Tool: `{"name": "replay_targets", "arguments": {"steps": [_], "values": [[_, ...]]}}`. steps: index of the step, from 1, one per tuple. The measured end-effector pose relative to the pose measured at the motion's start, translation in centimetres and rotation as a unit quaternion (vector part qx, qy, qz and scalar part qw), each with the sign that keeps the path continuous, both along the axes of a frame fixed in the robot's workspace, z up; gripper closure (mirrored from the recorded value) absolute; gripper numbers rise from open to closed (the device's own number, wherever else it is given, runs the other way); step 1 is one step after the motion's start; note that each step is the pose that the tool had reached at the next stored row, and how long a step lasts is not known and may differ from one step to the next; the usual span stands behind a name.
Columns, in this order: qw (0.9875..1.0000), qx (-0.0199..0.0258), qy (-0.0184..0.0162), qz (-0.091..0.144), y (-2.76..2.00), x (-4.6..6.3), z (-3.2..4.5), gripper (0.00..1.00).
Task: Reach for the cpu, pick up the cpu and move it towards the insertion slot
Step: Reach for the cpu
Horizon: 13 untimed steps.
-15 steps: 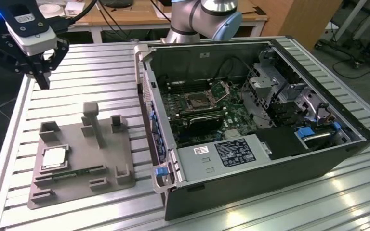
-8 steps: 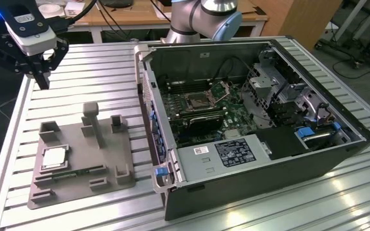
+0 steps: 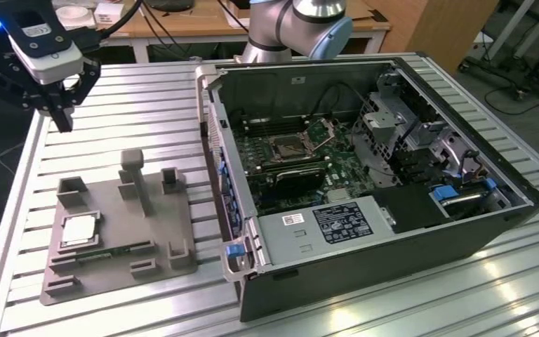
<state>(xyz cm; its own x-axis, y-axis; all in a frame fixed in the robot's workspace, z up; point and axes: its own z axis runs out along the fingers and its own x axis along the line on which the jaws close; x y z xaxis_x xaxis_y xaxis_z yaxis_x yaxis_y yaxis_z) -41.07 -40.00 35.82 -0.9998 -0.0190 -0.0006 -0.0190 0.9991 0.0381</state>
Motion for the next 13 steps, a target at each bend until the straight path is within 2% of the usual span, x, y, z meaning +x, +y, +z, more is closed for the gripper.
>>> {"name": "replay_targets", "arguments": {"steps": [4,13], "values": [[1.0000,0.0000,-0.0001,0.000,-0.29,-0.05,-0.30,0.89],[1.0000,0.0000,0.0000,0.000,-0.34,-0.06,-0.42,0.89]]}}
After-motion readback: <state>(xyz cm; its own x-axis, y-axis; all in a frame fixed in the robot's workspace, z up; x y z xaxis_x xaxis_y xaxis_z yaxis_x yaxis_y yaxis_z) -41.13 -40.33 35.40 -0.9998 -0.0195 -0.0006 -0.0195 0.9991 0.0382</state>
